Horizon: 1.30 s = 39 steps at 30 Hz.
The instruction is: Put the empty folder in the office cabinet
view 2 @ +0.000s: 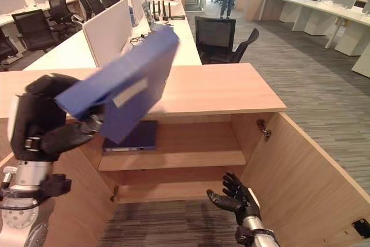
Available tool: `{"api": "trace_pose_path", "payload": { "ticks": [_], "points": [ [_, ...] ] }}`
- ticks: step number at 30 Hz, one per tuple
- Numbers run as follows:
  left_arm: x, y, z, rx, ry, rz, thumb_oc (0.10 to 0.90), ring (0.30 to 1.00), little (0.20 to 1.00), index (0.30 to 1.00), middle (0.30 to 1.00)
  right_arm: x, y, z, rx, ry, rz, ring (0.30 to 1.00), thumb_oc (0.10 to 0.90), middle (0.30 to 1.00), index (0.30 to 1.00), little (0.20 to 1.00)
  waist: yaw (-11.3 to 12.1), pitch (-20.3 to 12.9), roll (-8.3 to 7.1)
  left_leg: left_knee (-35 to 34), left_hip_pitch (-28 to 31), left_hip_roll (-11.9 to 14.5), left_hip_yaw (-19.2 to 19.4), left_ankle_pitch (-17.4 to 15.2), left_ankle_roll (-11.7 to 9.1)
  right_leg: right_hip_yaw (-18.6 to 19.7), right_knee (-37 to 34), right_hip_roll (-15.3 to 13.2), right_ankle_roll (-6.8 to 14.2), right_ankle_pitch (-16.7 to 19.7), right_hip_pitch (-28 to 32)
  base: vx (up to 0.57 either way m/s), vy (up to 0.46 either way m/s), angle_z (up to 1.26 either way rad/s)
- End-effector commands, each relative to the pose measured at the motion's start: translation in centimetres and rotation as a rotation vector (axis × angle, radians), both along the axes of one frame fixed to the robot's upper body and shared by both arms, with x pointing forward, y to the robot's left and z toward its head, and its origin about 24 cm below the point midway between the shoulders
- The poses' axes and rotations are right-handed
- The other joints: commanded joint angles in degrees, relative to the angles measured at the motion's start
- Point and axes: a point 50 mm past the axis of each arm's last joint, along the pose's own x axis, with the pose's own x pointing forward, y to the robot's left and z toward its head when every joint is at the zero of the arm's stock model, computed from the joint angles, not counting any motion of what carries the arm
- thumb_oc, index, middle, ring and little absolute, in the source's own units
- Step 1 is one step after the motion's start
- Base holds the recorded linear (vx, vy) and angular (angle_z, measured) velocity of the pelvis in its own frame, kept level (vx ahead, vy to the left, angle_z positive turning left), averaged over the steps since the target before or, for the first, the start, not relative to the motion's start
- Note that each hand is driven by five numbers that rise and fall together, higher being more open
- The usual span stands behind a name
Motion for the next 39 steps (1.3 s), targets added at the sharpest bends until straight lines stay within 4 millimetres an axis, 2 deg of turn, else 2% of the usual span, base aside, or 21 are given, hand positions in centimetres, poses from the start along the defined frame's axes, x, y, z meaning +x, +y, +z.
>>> {"api": "trace_pose_path", "payload": {
  "ticks": [1,8,12,17,21,25,27,28,33,39],
  "points": [
    [0.2,0.8,2.0,-0.177,-0.156,-0.102,0.400,0.300,0.300,0.300,0.300,5.0,-0.6,8.6,0.179,-0.561,-0.015,0.900,0.800,0.900,0.900,0.900,-0.3,-0.4,-2.81,-0.1,-0.5,-0.3,-3.3,-1.6,-0.8,-2.2,0.4,-2.5,3.9,-3.8,6.1,0.00,0.000,0.00],
    [0.8,0.8,3.5,-0.345,-0.293,-0.222,0.400,0.300,0.300,0.300,0.300,6.0,-1.2,11.3,0.266,-0.739,-0.086,0.900,0.800,0.900,0.900,0.900,-0.5,-0.9,-2.70,-0.1,-0.3,-0.4,-3.5,-2.0,-0.7,-2.3,0.4,-2.7,4.0,-4.0,6.3,0.00,0.000,0.00],
    [1.6,0.2,4.0,-0.452,-0.343,-0.340,0.400,0.300,0.300,0.300,0.300,6.8,-0.7,12.8,0.313,-0.822,-0.075,0.900,0.800,0.900,0.900,0.900,-0.6,-1.0,-2.49,-0.1,-0.1,-0.4,-3.5,-2.1,-0.7,-2.3,0.4,-2.7,4.0,-4.0,6.4,0.00,0.000,0.00],
    [2.5,-0.4,3.1,-0.554,-0.296,-0.428,0.400,0.300,0.300,0.300,0.300,7.2,0.2,14.3,0.345,-0.894,-0.023,0.900,0.800,0.900,0.900,0.900,-0.7,-0.9,-2.40,-0.1,0.2,-0.5,-3.5,-2.1,-0.7,-2.2,0.4,-2.6,4.0,-4.0,6.6,0.00,0.000,0.00],
    [3.2,-1.8,1.9,-0.600,-0.202,-0.555,0.400,0.300,0.300,0.300,0.300,7.6,0.5,15.1,0.298,-0.903,0.026,0.900,0.800,0.900,0.900,0.900,-0.7,-0.8,-2.39,-0.1,0.2,-0.5,-3.4,-2.0,-0.7,-2.1,0.4,-2.5,4.0,-4.0,6.6,0.00,0.000,0.00],
    [4.1,-4.8,1.3,-0.589,-0.047,-0.788,0.400,0.300,0.300,0.300,0.300,8.8,0.5,16.5,0.193,-0.905,0.061,0.900,0.800,0.900,0.900,0.900,-1.1,-0.7,-2.33,-0.1,0.7,-0.3,-3.4,-2.5,-0.6,-1.9,0.4,-2.3,4.2,-4.2,7.1,0.00,0.000,0.00],
    [4.3,-5.4,1.2,-0.559,0.000,-0.826,0.400,0.300,0.300,0.300,0.300,9.2,0.3,17.2,0.167,-0.923,0.039,0.900,0.800,0.900,0.900,0.900,-1.1,-0.7,-2.33,-0.1,0.7,-0.4,-3.3,-2.4,-0.6,-1.8,0.4,-2.3,4.2,-4.1,7.1,0.00,0.000,0.00],
    [4.4,-5.4,1.3,-0.559,-0.001,-0.826,0.400,0.300,0.300,0.300,0.300,9.2,0.3,17.2,0.167,-0.924,0.038,0.900,0.800,0.900,0.900,0.900,-1.1,-0.7,-2.36,-0.1,0.7,-0.4,-3.3,-2.4,-0.6,-1.8,0.4,-2.3,4.2,-4.1,7.1,0.00,0.000,0.00],
    [4.8,-5.4,0.8,-0.458,0.109,-0.828,0.400,0.300,0.300,0.300,0.300,9.6,-0.8,19.9,-0.006,-0.989,-0.028,0.900,0.800,0.900,0.900,0.900,-1.2,-0.9,-2.23,-0.1,0.6,-0.5,-3.3,-2.4,-0.6,-1.7,0.4,-2.3,4.4,-4.0,7.0,0.00,-0.003,-0.02],
    [5.0,-4.2,0.8,-0.324,0.139,-0.761,0.400,0.300,0.300,0.300,0.300,9.4,-1.6,21.4,-0.163,-1.023,-0.061,0.900,0.800,0.900,0.900,0.900,-1.0,-1.0,-2.19,-0.1,0.7,-0.4,-3.3,-2.4,-0.6,-1.6,0.4,-2.2,4.5,-3.9,6.8,0.00,0.000,0.00]
  ]
}}
